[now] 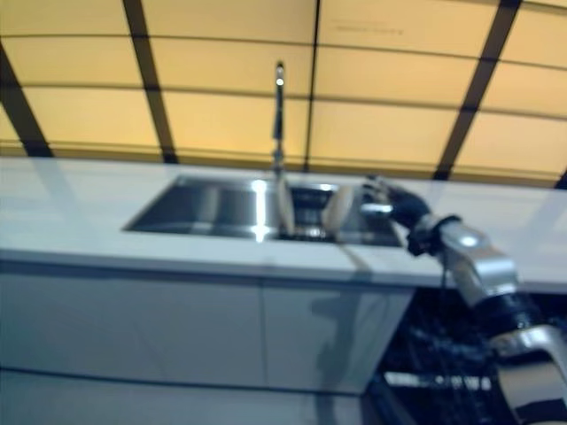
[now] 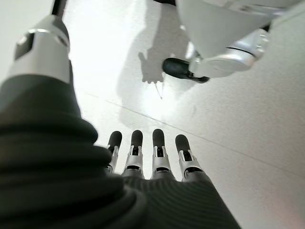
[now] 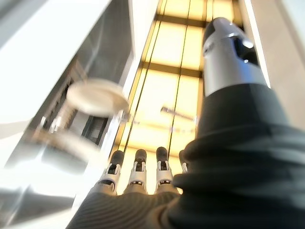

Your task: Take plates into dishwasher

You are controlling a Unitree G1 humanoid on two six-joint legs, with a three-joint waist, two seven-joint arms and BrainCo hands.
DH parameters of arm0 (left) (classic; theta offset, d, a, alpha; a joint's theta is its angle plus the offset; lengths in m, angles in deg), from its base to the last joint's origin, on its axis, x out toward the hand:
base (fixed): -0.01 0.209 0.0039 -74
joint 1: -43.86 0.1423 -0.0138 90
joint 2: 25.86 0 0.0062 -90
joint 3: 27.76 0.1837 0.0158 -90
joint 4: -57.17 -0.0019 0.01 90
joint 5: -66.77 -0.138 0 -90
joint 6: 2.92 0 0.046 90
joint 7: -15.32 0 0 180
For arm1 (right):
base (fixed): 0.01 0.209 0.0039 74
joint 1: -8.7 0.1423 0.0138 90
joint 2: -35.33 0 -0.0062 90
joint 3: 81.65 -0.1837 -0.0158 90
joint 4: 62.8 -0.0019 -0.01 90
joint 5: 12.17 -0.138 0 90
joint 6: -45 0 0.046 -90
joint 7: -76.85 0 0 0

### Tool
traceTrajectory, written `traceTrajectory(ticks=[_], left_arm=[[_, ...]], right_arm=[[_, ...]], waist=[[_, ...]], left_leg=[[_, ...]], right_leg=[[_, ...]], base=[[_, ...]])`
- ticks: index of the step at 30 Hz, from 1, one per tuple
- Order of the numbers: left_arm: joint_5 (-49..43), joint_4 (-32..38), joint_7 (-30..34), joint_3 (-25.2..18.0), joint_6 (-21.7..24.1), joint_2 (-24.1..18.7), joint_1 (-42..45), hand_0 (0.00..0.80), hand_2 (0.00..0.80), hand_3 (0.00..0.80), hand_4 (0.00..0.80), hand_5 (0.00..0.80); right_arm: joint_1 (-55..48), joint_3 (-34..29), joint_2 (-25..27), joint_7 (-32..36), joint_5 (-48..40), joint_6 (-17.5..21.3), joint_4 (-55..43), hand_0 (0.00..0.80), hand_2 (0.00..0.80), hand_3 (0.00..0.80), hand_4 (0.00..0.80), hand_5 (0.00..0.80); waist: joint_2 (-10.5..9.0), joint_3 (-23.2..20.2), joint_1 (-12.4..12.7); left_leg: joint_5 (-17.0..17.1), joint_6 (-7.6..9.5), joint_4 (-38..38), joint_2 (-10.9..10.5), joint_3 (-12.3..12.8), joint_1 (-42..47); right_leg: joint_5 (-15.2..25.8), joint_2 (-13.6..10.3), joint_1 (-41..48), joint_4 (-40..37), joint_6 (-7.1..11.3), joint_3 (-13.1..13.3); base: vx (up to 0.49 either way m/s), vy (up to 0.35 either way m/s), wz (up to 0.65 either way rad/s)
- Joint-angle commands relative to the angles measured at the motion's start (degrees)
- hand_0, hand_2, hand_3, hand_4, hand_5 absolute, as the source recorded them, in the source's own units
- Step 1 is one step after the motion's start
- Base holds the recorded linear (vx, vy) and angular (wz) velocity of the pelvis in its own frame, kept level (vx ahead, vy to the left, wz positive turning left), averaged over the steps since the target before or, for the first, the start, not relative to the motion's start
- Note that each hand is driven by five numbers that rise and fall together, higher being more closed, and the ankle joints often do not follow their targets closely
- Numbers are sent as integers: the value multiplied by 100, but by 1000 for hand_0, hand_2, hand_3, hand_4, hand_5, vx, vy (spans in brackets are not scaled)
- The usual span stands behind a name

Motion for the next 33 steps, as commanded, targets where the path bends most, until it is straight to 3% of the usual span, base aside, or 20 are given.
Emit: traceTrajectory(ticks=[1, 7, 8, 9, 10, 12, 13, 15, 16, 17, 18, 19, 22, 28, 33], left_arm=[[10, -343, 76, 173, 188, -303, -126, 0, 0, 0, 0, 0], [472, -176, 114, 305, 266, -203, -292, 0, 0, 0, 0, 0], [862, -152, 26, 245, 272, -95, -326, 0, 0, 0, 0, 0], [909, -151, 11, 229, 284, -63, -327, 0, 0, 0, 0, 0], [921, -155, 9, 124, 376, 70, -301, 0, 0, 0, 0, 0], [705, -75, 41, 63, 367, 128, -276, 0, 0, 0, 0, 0], [632, 11, 25, 114, 266, 133, -295, 0, 0, 0, 0, 0], [748, 77, -5, 225, 235, 58, -271, 0, 0, 0, 0, 0], [740, 82, -8, 224, 243, 59, -266, 0, 0, 0, 0, 0], [634, 175, 16, 249, 157, 25, -308, 0, 0, 0, 0, 0], [713, 231, -51, 296, 74, 8, -413, 0, 0, 0, 0, 0], [736, 241, -106, 338, 21, -12, -562, 0, 0, 0, 0, 0], [733, 162, -57, 416, 67, -53, -745, 0, 0, 0, 0, 0], [514, 90, 134, 491, 229, -112, -730, 0, 0, 0, 0, 0], [477, 87, 247, 477, 274, -68, -658, 0, 0, 0, 0, 0]], right_arm=[[691, -239, 41, -391, -264, 328, 470, 0, 0, 0, 0, 0], [1057, -64, 155, -901, -161, 170, 900, 0, 0, 0, 0, 0], [1194, -21, 160, -1026, -83, 152, 1007, 0, 0, 0, 0, 0], [1218, 5, 161, -1057, -77, 156, 1018, 0, 0, 0, 0, 0], [1237, 114, 140, -1335, -51, 207, 972, 0, 0, 0, 0, 0], [1194, 122, 48, -1735, 121, 168, 855, 0, 0, 0, 0, 0], [1114, 49, -83, -1900, 285, 85, 785, 0, 0, 0, 0, 0], [1076, 158, -352, -1848, 680, 179, 968, 0, 0, 0, 0, 0], [1086, 196, -360, -1856, 696, 225, 1001, 0, 0, 0, 0, 0], [1028, 257, -387, -1767, 606, 191, 885, 0, 0, 0, 0, 0], [993, 222, -314, -1683, 463, -78, 629, 0, 0, 0, 0, 0], [972, 193, -243, -1524, 521, -195, 641, 0, 0, 0, 0, 0], [987, 152, -105, -1051, 570, -256, 923, 0, 0, 0, 0, 0], [890, 114, 0, -801, 344, -373, 992, 0, 0, 0, 0, 0], [690, 158, -134, -654, 465, -549, 911, 0, 0, 0, 0, 0]], waist=[[-226, -72, 116], [-263, -91, 81], [-259, -120, 41], [-262, -107, 43], [-426, 37, 165], [-572, 289, 411], [-539, 396, 571], [-293, 508, 785], [-286, 554, 831], [-267, 608, 904], [-285, 553, 881], [-300, 474, 806], [-339, 327, 738], [-457, 116, 751], [-520, 136, 775]], left_leg=[[-80, 176, 40, -211, -38, 185], [-279, 19, 432, 40, -26, 320], [261, -150, 1071, 343, -2, 315], [493, -195, 1384, 405, 0, 215], [1372, -307, 3062, 435, -39, -751], [1672, -313, 4290, 287, -97, -1978], [1588, -245, 4075, 96, -56, -2487], [1423, -152, 1750, 32, 307, -2316], [1516, -155, 1539, 3, 416, -2233], [1426, -37, 1154, -226, 353, -2182], [1271, 8, 838, -324, 282, -2060], [1140, 70, 677, -330, 381, -1819], [1077, 104, 194, -321, 298, -1316], [995, 169, 100, -305, 324, -1271], [873, 219, 199, -258, 396, -1263]], right_leg=[[11, -806, -358, 561, 1000, 92], [-199, -789, -381, 812, 824, 57], [-276, -685, -367, 820, 654, -8], [-303, -658, -316, 807, 606, -16], [-406, -637, 4, 732, 393, 82], [-501, -660, 343, 744, 243, 157], [-578, -624, 577, 727, 251, 132], [-680, -375, 985, 508, 456, 205], [-741, -365, 1075, 516, 446, 255], [-886, -364, 1172, 586, 457, 381], [-897, -411, 1211, 528, 517, 423], [-873, -507, 1121, 549, 585, 337], [-772, -653, 1006, 522, 756, 131], [-784, -730, 900, 471, 816, -54], [-742, -810, 878, 424, 865, -44]], base=[[137, -61, -2], [104, -71, -3], [67, -52, 1], [106, -154, 2], [110, -194, -9], [170, -126, -18], [272, 108, -23], [348, 227, -57], [249, 173, -92], [141, 110, -80], [145, 153, -58], [106, 106, -23], [108, 38, -34], [68, -2, 3], [70, 13, 17]])
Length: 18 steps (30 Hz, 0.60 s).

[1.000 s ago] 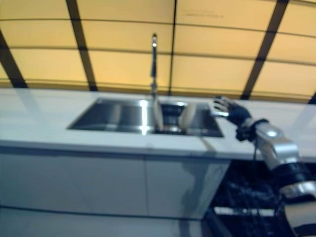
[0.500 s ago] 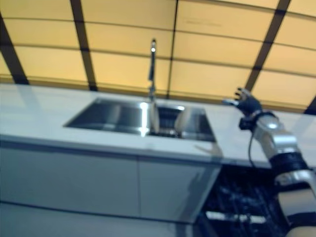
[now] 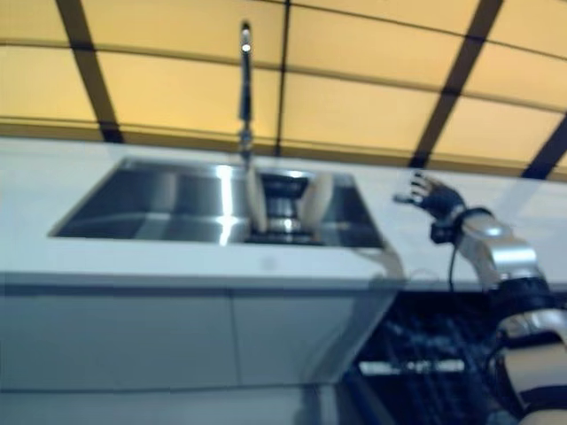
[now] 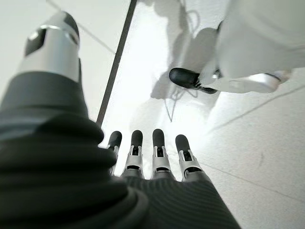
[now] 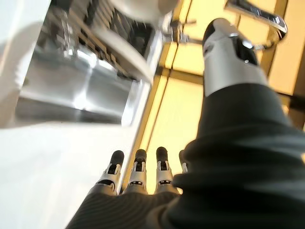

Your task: Take plates into dishwasher

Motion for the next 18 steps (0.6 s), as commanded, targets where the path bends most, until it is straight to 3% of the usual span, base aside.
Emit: traceTrajectory(ticks=[1, 9, 13, 16, 17, 18], left_arm=[[-310, -249, 70, 225, 78, -21, 212, 0, 0, 0, 0, 0], [-343, -175, -22, 189, 131, -31, 238, 0, 0, 0, 0, 0], [-536, -158, 57, 222, 88, -74, 237, 0, 0, 0, 0, 0], [-738, -114, 132, 340, 25, -157, 248, 0, 0, 0, 0, 0], [-781, -127, 200, 419, 30, -228, 272, 0, 0, 0, 0, 0], [-794, -135, 223, 435, 26, -263, 285, 0, 0, 0, 0, 0]], right_arm=[[117, 103, 63, 71, -46, 133, 98, 0, 0, 0, 0, 0], [233, 264, -51, 200, -78, 154, 179, 0, 0, 0, 0, 0], [76, 227, -92, 161, 40, 94, 146, 0, 0, 0, 0, 0], [-70, 206, -98, 65, 108, 11, 122, 0, 0, 0, 0, 0], [-127, 208, -49, 53, 154, 58, 153, 0, 0, 0, 0, 0], [-136, 206, -24, 46, 127, 64, 176, 0, 0, 0, 0, 0]], waist=[[-150, -287, 267], [-215, -146, 318], [-226, -129, 353], [-232, -85, 312], [-89, 7, 238], [-28, 54, 212]], left_leg=[[-384, -265, 235, 302, 224, 70], [-764, -224, 794, 355, 318, 5], [-836, -81, 939, 304, 295, -93], [-803, 39, 850, 215, 295, -65], [-812, 57, 791, 268, 231, 47], [-814, 56, 766, 283, 180, 110]], right_leg=[[536, -535, -241, 151, 617, 162], [633, -739, -281, 145, 721, 229], [513, -818, -251, 495, 787, 278], [1203, -999, -723, 1518, 881, 347], [1561, -969, -1283, 2302, 853, 425], [1593, -912, -1446, 2489, 830, 436]], base=[[69, 1, 0], [69, 32, -6], [73, 81, -11], [52, 83, -1], [92, 113, 6], [152, 89, 10]])
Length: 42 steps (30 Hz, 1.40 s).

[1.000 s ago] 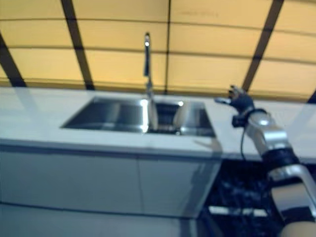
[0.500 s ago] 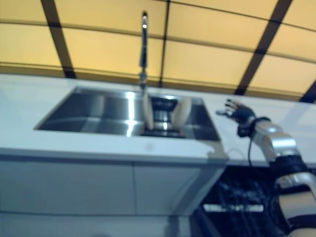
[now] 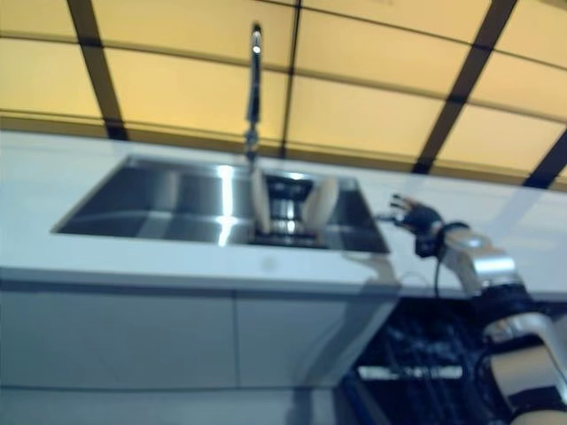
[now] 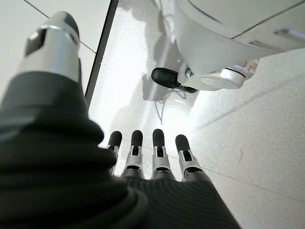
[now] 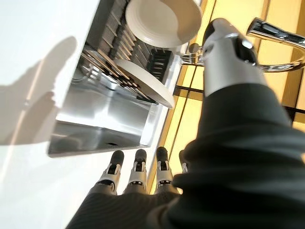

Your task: Take plates into dishwasher

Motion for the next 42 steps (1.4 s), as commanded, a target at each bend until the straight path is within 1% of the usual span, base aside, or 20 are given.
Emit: traceTrajectory(ticks=[1, 3, 5, 6, 7, 8, 9, 17, 21, 26, 27, 29, 30, 32, 33, 34, 36, 37, 39, 42], left_arm=[[-332, -75, 160, 118, 17, -341, 85, 0, 0, 0, 0, 0], [-293, -69, 176, 71, -25, -408, 118, 0, 0, 0, 0, 0], [-326, -41, 164, 13, -4, -393, 190, 0, 0, 0, 0, 0], [-257, -35, 119, 52, 36, -366, 196, 0, 0, 0, 0, 0], [-246, -35, 113, 56, 45, -361, 197, 0, 0, 0, 0, 0], [-147, 33, 140, 136, 84, -346, 137, 0, 0, 0, 0, 0], [7, 84, 174, 141, 94, -325, 95, 0, 0, 0, 0, 0], [-520, -26, 384, 167, 223, -128, 176, 0, 0, 0, 0, 0], [-660, -23, 348, 295, 308, -75, 256, 0, 0, 0, 0, 0], [-506, -22, 259, 193, 210, -140, 286, 0, 0, 0, 0, 0], [-435, -26, 221, 160, 228, -133, 296, 0, 0, 0, 0, 0], [-372, -67, 132, 104, 401, -83, 312, 0, 0, 0, 0, 0], [-374, -72, 131, 100, 441, -76, 316, 0, 0, 0, 0, 0], [-408, -25, 218, 80, 571, -52, 346, 0, 0, 0, 0, 0], [-426, 88, 288, 90, 617, -40, 379, 0, 0, 0, 0, 0], [-369, 145, 360, 125, 609, -52, 367, 0, 0, 0, 0, 0], [-417, 245, 353, 211, 487, -47, 338, 0, 0, 0, 0, 0], [-271, 338, 337, 397, 276, -77, 264, 0, 0, 0, 0, 0], [-238, 329, 343, 403, 252, -80, 177, 0, 0, 0, 0, 0], [-305, 216, 325, 459, 345, -76, 140, 0, 0, 0, 0, 0]], right_arm=[[176, -30, 216, -133, 40, 156, 49, 0, 0, 0, 0, 0], [221, -30, 269, -136, 100, 33, 31, 0, 0, 0, 0, 0], [302, -9, 329, -87, 44, -2, 103, 0, 0, 0, 0, 0], [354, -2, 325, -41, 59, 36, 191, 0, 0, 0, 0, 0], [363, 3, 325, -34, 63, 43, 202, 0, 0, 0, 0, 0], [397, 7, 308, -134, -11, 38, 177, 0, 0, 0, 0, 0], [382, 11, 299, -166, -109, -15, 89, 0, 0, 0, 0, 0], [307, -13, 165, -87, 24, -313, -16, 0, 0, 0, 0, 0], [179, -68, 129, -187, 113, -328, -26, 0, 0, 0, 0, 0], [162, -41, 173, -200, 209, -383, -62, 0, 0, 0, 0, 0], [193, -26, 186, -185, 176, -365, -33, 0, 0, 0, 0, 0], [348, 31, 239, -131, 84, -329, 112, 0, 0, 0, 0, 0], [360, 47, 242, -155, 53, -316, 118, 0, 0, 0, 0, 0], [320, 65, 228, -392, -182, -241, 65, 0, 0, 0, 0, 0], [233, 16, 147, -577, -211, -213, -60, 0, 0, 0, 0, 0], [255, 37, 90, -626, -118, -148, -28, 0, 0, 0, 0, 0], [269, 28, 57, -685, -130, -94, -39, 0, 0, 0, 0, 0], [262, -47, 40, -692, -203, -197, -224, 0, 0, 0, 0, 0], [148, -137, 78, -717, -198, -299, -489, 0, 0, 0, 0, 0], [140, -217, 215, -522, -284, -242, -434, 0, 0, 0, 0, 0]], waist=[[-12, 40, 75], [-35, 75, 16], [-65, 118, -70], [-59, 138, -137], [-50, 143, -147], [-31, 186, -241], [-63, 156, -255], [-65, -18, -159], [-36, 16, -130], [-21, 17, -177], [-22, 18, -190], [-104, 64, -202], [-136, 92, -193], [-205, 288, -35], [-133, 450, 156], [-38, 538, 217], [32, 608, 241], [93, 547, 180], [128, 454, 115], [88, 264, 39]], left_leg=[[-604, -49, 726, 144, -95, 167], [-612, -83, 605, 43, -175, 334], [-680, -112, 433, -63, -341, 574], [-741, -107, 382, -101, -480, 660], [-750, -108, 375, -96, -497, 674], [-820, -44, 369, -154, -686, 695], [-809, -49, 359, -192, -752, 660], [-593, -248, 16, -10, -465, 704], [-550, -314, -16, 64, -328, 639], [-594, -354, 24, 203, -157, 690], [-619, -380, 80, 261, -116, 719], [-645, -533, 1037, 501, 0, 454], [-583, -542, 1393, 494, -24, 331], [-180, -591, 2315, 426, -250, -397], [115, -706, 1976, 453, -173, -839], [202, -756, 1414, 501, 66, -888], [289, -729, 980, 479, 234, -787], [240, -664, 602, 282, 134, -626], [249, -650, 241, 281, 127, -389], [57, -600, 52, 243, -5, 7]], right_leg=[[1770, -918, -911, 1176, 596, 277], [1731, -824, -1008, 745, 577, 157], [1662, -714, -1104, -56, 551, -66], [1601, -587, -1198, -450, 541, -44], [1595, -570, -1194, -486, 537, -48], [1521, -432, -1372, -544, 490, 144], [1484, -378, -1206, -776, 453, 245], [1257, -313, -391, -1343, 353, 66], [1183, -351, -295, -1370, 366, -45], [1089, -379, -319, -1289, 346, -99], [1047, -375, -325, -1250, 316, -87], [940, -396, -273, -1131, 142, -51], [939, -408, -269, -1122, 113, -47], [915, -386, -128, -1117, 6, -6], [893, -303, 167, -1217, 38, -27], [883, -247, 322, -1292, 86, -33], [839, -224, 454, -1360, 91, 3], [879, -246, 439, -1443, 141, 55], [913, -303, 417, -1522, 229, 1], [1001, -388, 276, -1566, 356, -45]], base=[[201, 9, 37], [236, -56, 52], [234, -129, 24], [141, -105, 17], [96, -88, 30], [60, -94, 35], [54, -87, 43], [79, -85, 37], [35, -48, -14], [23, -53, -7], [-1, -46, -12], [-5, -52, -9], [-5, -61, -1], [46, -25, 4], [128, 97, 8], [124, 116, -4], [101, 152, -29], [102, 230, -42], [49, 144, -31], [49, 30, -46]])
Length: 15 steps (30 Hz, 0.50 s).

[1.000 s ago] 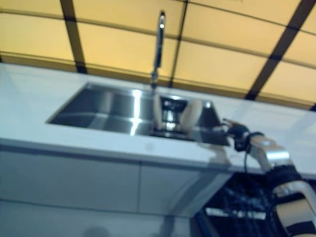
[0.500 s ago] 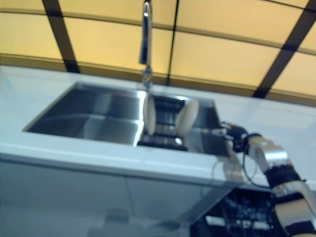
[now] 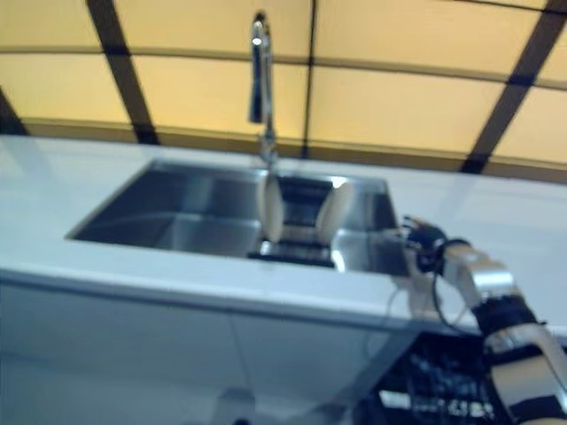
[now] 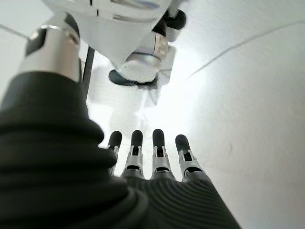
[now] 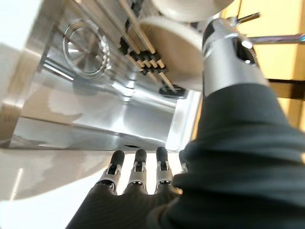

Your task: Take plates into dishwasher

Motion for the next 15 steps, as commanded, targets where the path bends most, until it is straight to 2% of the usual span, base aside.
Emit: traceTrajectory(ticks=[1, 4, 15], left_arm=[[50, -43, 11, 176, 147, -136, -208, 0, 0, 0, 0, 0], [-74, -91, 74, 267, 226, -140, -146, 0, 0, 0, 0, 0], [-49, -117, 137, 323, 266, -157, 8, 0, 0, 0, 0, 0]], right_arm=[[362, -212, 258, 145, -312, 218, 304, 0, 0, 0, 0, 0], [554, -185, 316, 343, -389, 162, 498, 0, 0, 0, 0, 0], [1209, 192, 344, 142, -702, -180, 722, 0, 0, 0, 0, 0]], waist=[[-200, -238, 59], [-255, -355, 81], [-324, -445, 214]], left_leg=[[753, 87, -1317, 3, -269, 665], [658, 90, -1346, 20, -275, 722], [630, 94, -1346, 107, -268, 629]], right_leg=[[-106, -223, 242, 101, 760, 138], [-78, -278, 161, 87, 806, 20], [-134, -349, 142, 82, 823, -92]], base=[[49, 15, -17], [44, 18, -1], [51, 17, 21]])
